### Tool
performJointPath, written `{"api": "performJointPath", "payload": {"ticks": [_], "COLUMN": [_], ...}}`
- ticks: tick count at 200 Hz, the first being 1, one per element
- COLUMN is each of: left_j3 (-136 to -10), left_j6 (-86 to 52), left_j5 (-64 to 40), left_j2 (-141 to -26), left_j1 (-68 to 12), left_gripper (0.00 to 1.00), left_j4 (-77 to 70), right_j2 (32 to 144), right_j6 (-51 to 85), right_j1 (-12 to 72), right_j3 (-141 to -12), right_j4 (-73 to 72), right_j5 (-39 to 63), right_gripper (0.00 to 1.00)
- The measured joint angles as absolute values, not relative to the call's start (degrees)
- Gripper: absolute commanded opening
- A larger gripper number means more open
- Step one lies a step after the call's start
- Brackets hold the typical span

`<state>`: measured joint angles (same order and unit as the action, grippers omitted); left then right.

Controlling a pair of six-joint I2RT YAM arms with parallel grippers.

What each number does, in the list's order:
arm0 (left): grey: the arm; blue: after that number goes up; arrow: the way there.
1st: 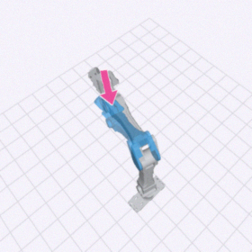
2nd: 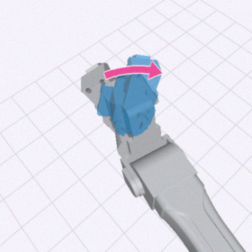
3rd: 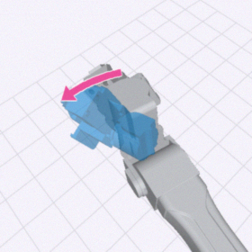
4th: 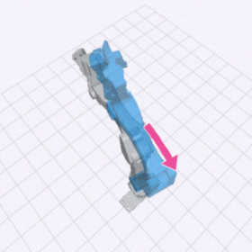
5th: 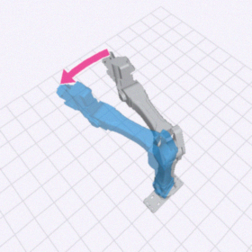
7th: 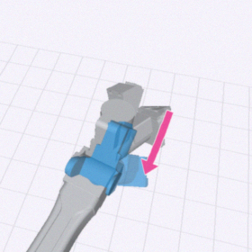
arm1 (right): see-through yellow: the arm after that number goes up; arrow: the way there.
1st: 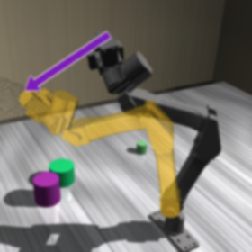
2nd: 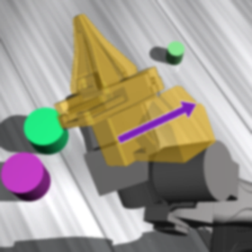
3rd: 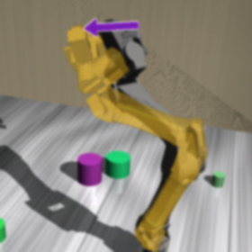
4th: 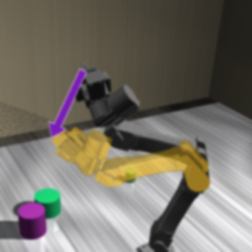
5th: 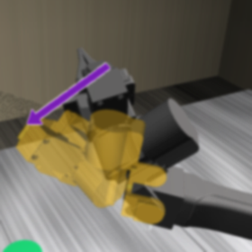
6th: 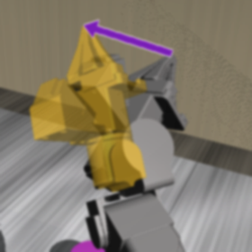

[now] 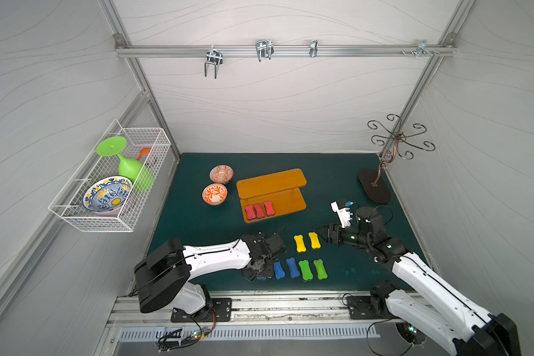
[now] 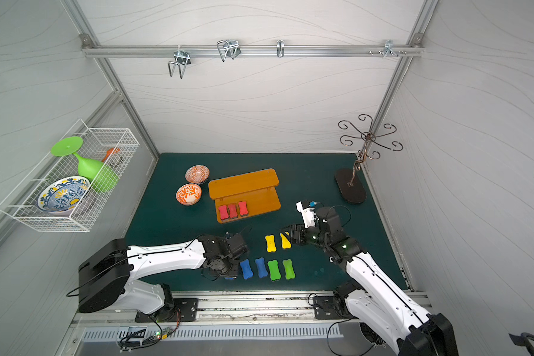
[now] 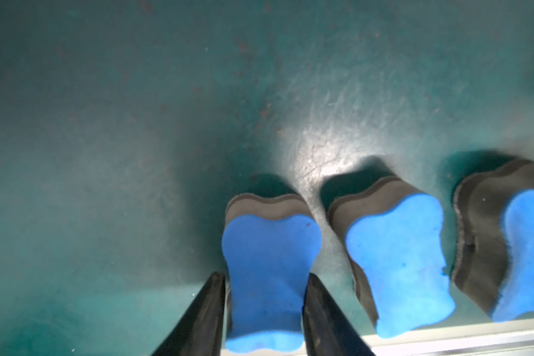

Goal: Remove the whiteboard erasers from the shelf
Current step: Adjust the whiteboard eraser at the center of the board, then pick up the whiteboard eraser from the shelf.

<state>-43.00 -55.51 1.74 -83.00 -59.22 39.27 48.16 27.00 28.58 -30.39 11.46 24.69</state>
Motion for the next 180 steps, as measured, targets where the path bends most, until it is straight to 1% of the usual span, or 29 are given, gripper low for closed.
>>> {"api": "performJointPath", "payload": {"ticks": [16,56,73,91,112,135,162,180], "left_j3": [-43.0,-43.0,-43.3,-45.0,-48.5,-53.0,-59.4,-62.7], "left_j6": [-55.6,-55.5,-55.4,-54.2,-51.1,-45.6,-38.5,-34.8], "left_j5": [1.7,2.5,4.1,3.8,1.4,-5.5,-13.3,-18.1], "left_j2": [-83.2,-82.1,-78.8,-73.6,-67.1,-63.1,-66.9,-71.3], "left_j1": [-59.3,-59.3,-59.1,-56.5,-48.2,-33.0,-17.4,-11.1], "left_gripper": [0.51,0.64,0.65,0.65,0.65,0.65,0.65,0.66], "left_j4": [39.1,40.1,42.7,45.3,46.0,45.4,45.5,44.7], "right_j2": [48.2,48.2,48.2,49.0,51.2,56.6,66.0,71.7], "right_j6": [27.0,27.0,27.0,27.2,27.9,29.5,31.8,33.3], "right_j1": [28.5,27.9,27.7,27.7,27.7,29.3,32.7,33.4], "right_j3": [-30.4,-30.4,-30.4,-30.4,-30.4,-30.9,-34.1,-36.6], "right_j4": [11.5,11.5,11.5,11.2,10.2,7.4,3.8,0.5], "right_j5": [24.7,24.7,24.7,25.1,25.4,24.6,23.7,23.0], "right_gripper": [0.6,0.61,0.62,0.62,0.62,0.62,0.62,0.61]}}
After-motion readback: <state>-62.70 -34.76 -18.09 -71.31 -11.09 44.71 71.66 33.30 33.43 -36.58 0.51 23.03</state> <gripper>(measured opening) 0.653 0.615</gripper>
